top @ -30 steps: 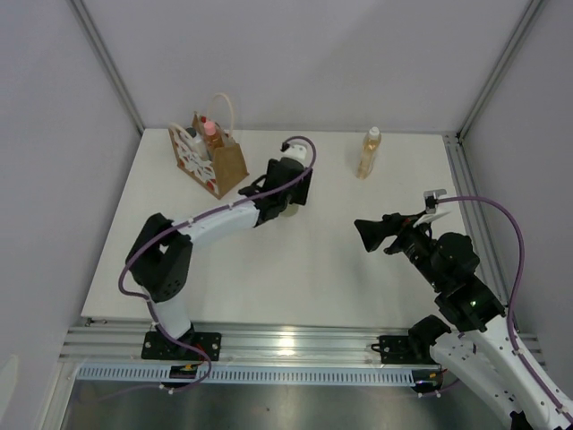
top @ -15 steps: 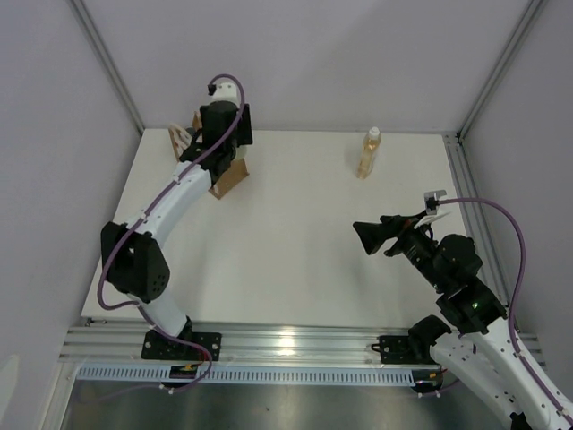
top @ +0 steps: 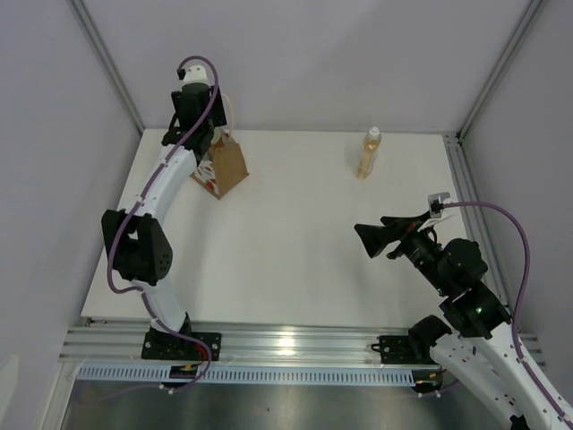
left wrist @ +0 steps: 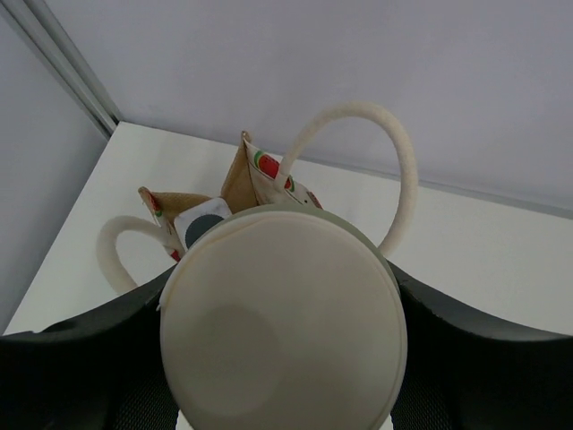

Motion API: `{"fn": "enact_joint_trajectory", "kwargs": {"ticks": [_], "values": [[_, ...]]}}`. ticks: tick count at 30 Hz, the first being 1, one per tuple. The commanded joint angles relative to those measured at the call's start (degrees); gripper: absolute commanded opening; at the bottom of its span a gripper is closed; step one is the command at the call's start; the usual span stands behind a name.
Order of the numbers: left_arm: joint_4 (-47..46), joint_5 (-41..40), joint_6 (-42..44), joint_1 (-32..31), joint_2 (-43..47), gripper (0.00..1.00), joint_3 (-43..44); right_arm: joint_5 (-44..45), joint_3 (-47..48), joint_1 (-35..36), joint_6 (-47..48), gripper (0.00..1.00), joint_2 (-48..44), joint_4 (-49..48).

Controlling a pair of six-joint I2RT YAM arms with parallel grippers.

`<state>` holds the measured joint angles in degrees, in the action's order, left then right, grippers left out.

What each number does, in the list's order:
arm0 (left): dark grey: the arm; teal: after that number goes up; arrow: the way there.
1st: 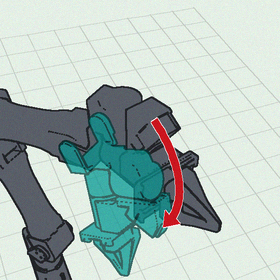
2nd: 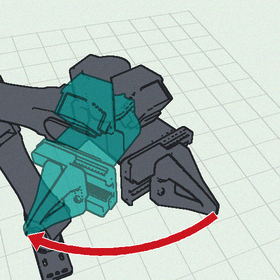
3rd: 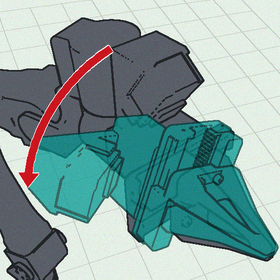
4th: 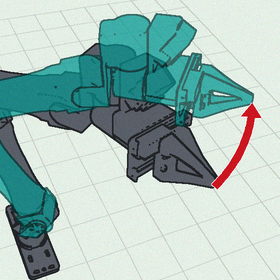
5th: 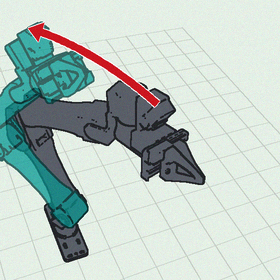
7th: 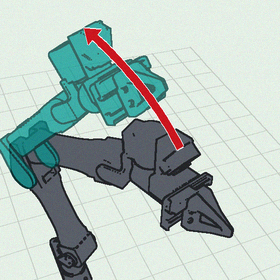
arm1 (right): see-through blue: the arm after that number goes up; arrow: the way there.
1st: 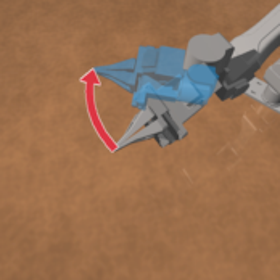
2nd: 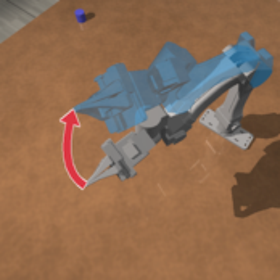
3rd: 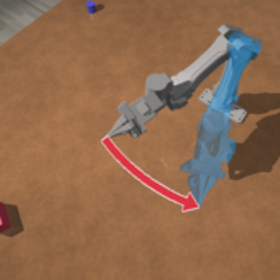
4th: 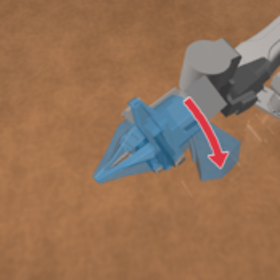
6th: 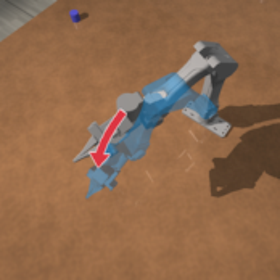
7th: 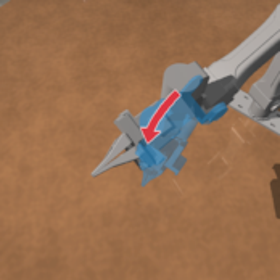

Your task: Place the personal care products into the canvas bag

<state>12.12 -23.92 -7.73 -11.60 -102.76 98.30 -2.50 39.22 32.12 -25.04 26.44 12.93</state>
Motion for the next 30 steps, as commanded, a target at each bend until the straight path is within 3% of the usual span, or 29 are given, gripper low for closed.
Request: {"fn": "enact_joint_trajectory", "kwargs": {"ticks": [1, 13, 17, 23, 30], "values": [[-7.19, -1.47, 1.92, -0.09, -0.68, 0.0, 3.92, -0.66, 1.12, -0.04, -0.19, 0.99, -0.51, -0.71], [-11.76, -8.51, 9.03, 0.08, -4.29, 0.0, 2.07, -0.31, 1.47, 0.05, -0.01, 1.0, -0.6, -0.27], [-15.54, -7.63, 8.34, 0.35, -2.36, 0.01, -2.67, -0.49, 1.47, -0.04, -0.01, 0.99, -0.6, -0.27], [-13.35, -7.37, 6.06, 0.43, -3.59, 0.0, -1.8, 0.66, 1.47, -0.04, 0.51, 0.99, -0.6, -0.01], [-14.06, -5.79, 3.08, 0.35, -0.43, 0.01, -6.72, 0.31, 1.56, -0.04, 0.34, 1.0, -0.6, -0.1]]}}
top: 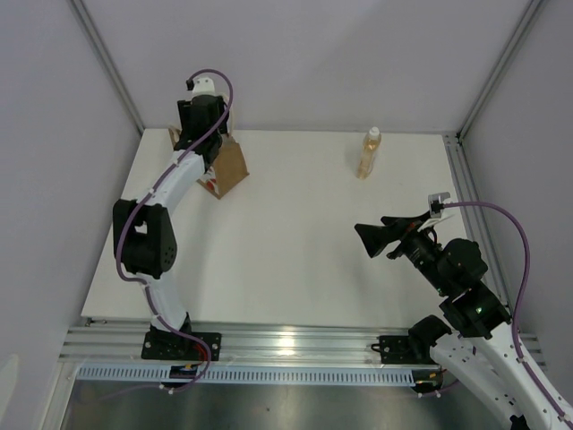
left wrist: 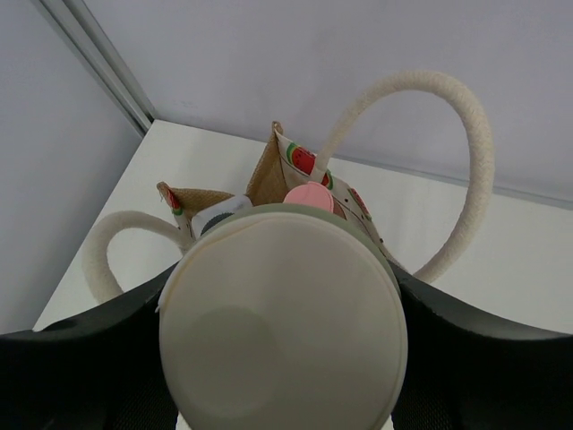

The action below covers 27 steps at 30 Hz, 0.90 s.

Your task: Place the personal care products into the canvas bag

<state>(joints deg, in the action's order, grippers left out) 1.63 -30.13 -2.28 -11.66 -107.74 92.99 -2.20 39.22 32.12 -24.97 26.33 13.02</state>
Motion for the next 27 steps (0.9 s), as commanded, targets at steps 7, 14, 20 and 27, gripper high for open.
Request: {"fn": "enact_joint_trajectory", "kwargs": {"ticks": [7, 14, 20, 27], "values": [[-2.51, 0.25, -4.66, -0.29, 6.85, 0.01, -4.75, 0.26, 1.73, -0.04, 0.45, 0.99, -0.57, -0.01], [0.13, 1.04, -6.77, -0.38, 7.2, 0.0, -4.93, 0.7, 1.91, -0.04, 0.54, 0.99, -0.93, 0.26], [2.05, 3.23, -9.05, -0.38, 7.2, 0.0, -4.93, 0.35, 1.91, 0.05, 0.45, 0.99, -1.01, 0.26], [6.71, 3.32, -9.67, -0.29, 4.3, 0.0, -1.59, 0.0, 1.91, -0.04, 0.45, 0.99, -1.01, 0.26]]}}
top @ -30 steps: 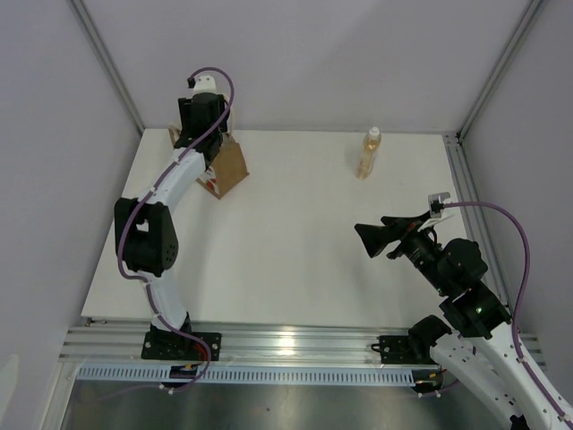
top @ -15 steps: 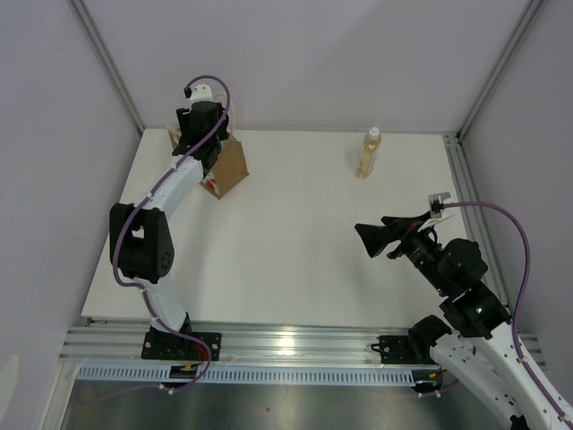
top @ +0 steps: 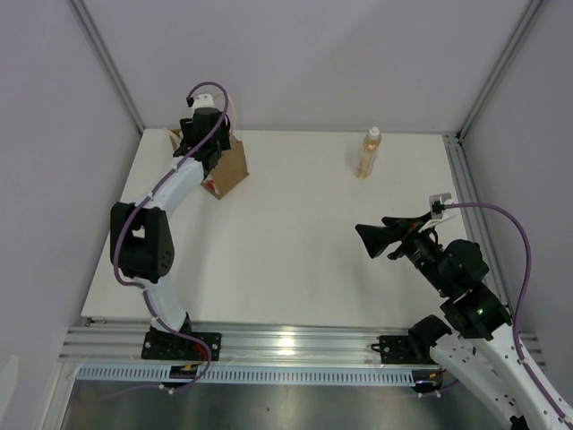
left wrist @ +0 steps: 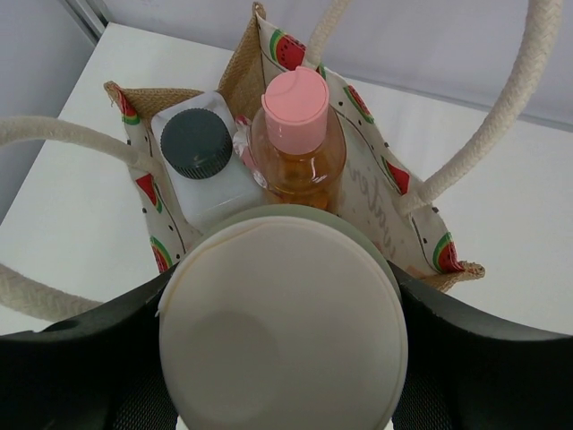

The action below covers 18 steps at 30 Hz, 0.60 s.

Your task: Place the personal care products into the canvas bag

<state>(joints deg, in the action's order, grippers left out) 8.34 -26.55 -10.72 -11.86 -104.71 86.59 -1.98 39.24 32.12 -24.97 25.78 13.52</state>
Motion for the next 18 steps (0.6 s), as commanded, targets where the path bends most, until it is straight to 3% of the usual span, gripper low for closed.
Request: {"fn": "enact_joint_trajectory", "kwargs": {"ticks": [1, 5, 7, 12, 18], "values": [[0.62, -0.35, -1.32, -0.1, 0.74, 0.0, 5.78, -0.22, 1.89, 0.05, 0.45, 0.99, -0.47, -0.16], [1.51, -1.93, -1.5, -0.01, -0.5, 0.01, 6.75, -0.22, 1.98, -0.04, 0.54, 0.99, -0.64, 0.02], [1.33, -1.32, -1.67, 0.34, -0.94, 0.08, 6.93, -0.04, 2.06, -0.04, 0.54, 0.99, -0.82, 0.02], [0.8, 0.52, -2.9, 1.13, -1.64, 0.09, 6.67, -0.13, 2.06, -0.04, 0.54, 0.99, -0.91, 0.1], [0.28, 0.79, -3.52, 1.13, -3.31, 0.22, 6.14, 0.13, 1.89, -0.04, 0.54, 0.99, -0.73, -0.16]]}}
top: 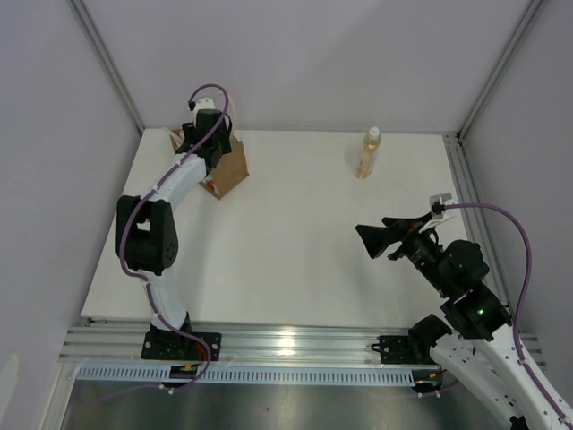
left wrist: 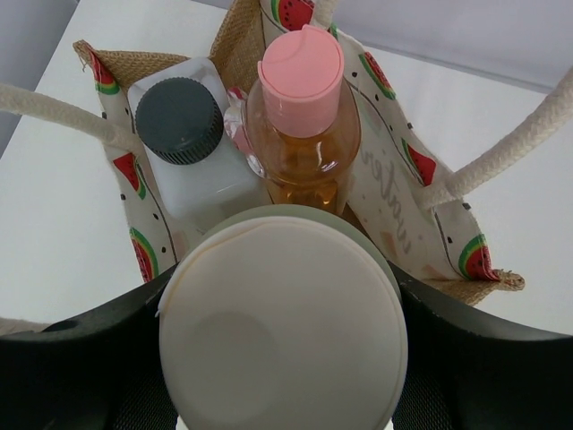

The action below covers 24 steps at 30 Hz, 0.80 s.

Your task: Place the personal care products into the canvas bag

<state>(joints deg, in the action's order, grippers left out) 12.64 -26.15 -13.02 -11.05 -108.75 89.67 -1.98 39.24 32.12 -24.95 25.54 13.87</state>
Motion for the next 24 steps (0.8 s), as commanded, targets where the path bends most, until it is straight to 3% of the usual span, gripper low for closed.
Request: {"fn": "enact_joint_trajectory", "kwargs": {"ticks": [1, 8, 9, 10, 24], "values": [[-4.12, 0.14, -1.31, 0.33, 0.56, 0.27, 2.88, 0.13, 1.89, -0.04, 0.52, 0.99, -0.4, -0.42], [-5.61, 0.49, -2.1, 0.33, 0.55, 0.43, 1.21, 0.22, 1.98, -0.04, 0.52, 0.99, -0.49, -0.33], [-6.05, 0.49, -2.19, 0.33, 0.9, 0.53, 0.43, 0.22, 1.98, -0.04, 0.6, 0.99, -0.49, -0.33], [-6.23, 0.49, -2.45, 0.33, 1.08, 0.55, 0.25, 0.22, 2.06, -0.04, 0.52, 0.99, -0.49, -0.33], [-6.67, 0.31, -2.45, 0.33, 1.96, 0.71, -1.43, 1.19, 2.42, -0.04, 0.95, 0.99, -1.46, 0.2]]}}
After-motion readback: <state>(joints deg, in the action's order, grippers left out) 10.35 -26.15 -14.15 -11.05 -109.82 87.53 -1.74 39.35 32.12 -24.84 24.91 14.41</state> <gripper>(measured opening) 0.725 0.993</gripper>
